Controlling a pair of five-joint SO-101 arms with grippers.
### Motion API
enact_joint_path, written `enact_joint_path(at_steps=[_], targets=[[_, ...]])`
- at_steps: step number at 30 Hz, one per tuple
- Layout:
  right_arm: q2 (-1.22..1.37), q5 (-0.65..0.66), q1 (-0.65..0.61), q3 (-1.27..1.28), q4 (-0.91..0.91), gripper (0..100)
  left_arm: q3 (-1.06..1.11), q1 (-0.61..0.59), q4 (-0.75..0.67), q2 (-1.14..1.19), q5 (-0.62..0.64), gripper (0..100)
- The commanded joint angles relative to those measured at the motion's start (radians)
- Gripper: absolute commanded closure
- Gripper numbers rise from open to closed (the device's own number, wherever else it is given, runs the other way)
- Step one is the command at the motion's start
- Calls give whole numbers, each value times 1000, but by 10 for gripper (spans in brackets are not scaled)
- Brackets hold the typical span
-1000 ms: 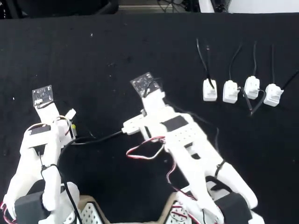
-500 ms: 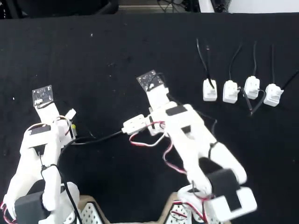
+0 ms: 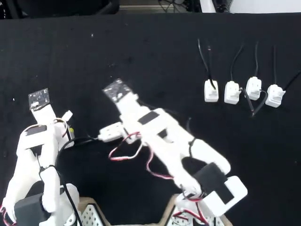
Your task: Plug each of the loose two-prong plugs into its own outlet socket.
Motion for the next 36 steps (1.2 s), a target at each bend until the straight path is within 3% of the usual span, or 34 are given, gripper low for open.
enact_joint_path(at_steps=[1, 11, 17, 21, 26, 32, 36], targets=[[-10, -31, -71, -54, -18, 988, -36, -19, 11, -55, 8, 841], [-145, -25, 78, -24, 121, 988, 156, -10, 2, -427, 3, 841], [-128, 15, 57, 61, 130, 987, 240, -10, 2, -594, 5, 841], [-50, 77, 20, 59, 77, 984, 263, -10, 2, -637, 5, 841], [-28, 92, 20, -33, 190, 895, 266, -10, 2, -640, 3, 841], [-84, 87, 18, -44, 206, 893, 266, -10, 2, -643, 3, 841], [-111, -8, 15, -42, 163, 893, 266, -10, 2, -647, 5, 841]])
